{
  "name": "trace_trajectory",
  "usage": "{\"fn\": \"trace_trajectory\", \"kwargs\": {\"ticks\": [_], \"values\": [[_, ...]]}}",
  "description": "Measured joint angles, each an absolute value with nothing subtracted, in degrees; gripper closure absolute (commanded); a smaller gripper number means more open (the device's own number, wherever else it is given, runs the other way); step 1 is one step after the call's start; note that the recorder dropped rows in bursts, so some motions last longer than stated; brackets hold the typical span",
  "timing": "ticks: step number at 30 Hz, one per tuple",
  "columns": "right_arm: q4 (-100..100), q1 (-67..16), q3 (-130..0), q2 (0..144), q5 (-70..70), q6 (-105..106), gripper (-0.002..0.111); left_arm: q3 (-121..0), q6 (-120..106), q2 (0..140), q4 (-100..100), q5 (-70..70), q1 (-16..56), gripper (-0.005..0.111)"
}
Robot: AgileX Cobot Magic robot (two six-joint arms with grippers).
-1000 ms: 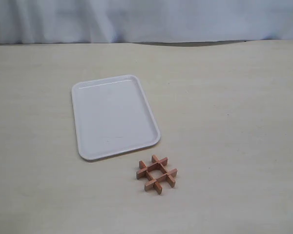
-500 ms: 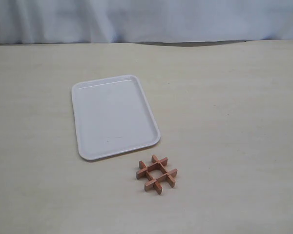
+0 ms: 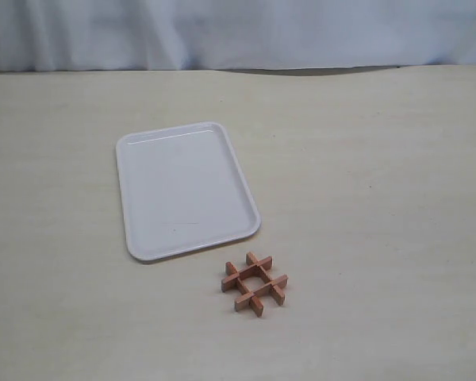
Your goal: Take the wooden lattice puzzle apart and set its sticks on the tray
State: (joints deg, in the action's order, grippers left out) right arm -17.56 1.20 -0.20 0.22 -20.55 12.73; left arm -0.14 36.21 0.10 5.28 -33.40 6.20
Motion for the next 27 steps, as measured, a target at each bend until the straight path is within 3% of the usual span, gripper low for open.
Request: {"fn": "trace_trajectory", "kwargs": {"ticks": [7,14,20,27], "values": [[-17.6,1.2,-0.2,0.2,-20.5,12.7,0.104,-8.6,40.1,3.0,13.8,-22.4,6.2,0.107],[-17.6,1.2,-0.2,0.2,-20.5,12.7,0.104,-19.9,45.6,20.8,23.7,-15.7,6.2,0.107],[-17.6,1.2,-0.2,0.2,-20.5,12.7,0.104,-26.0,71.2,40.5,52.4,-14.2,9.5,0.107],[-17.6,1.2,-0.2,0.2,-20.5,12.7,0.104,-33.7,93.8,61.0,82.6,-18.4,19.2,0.107]]}}
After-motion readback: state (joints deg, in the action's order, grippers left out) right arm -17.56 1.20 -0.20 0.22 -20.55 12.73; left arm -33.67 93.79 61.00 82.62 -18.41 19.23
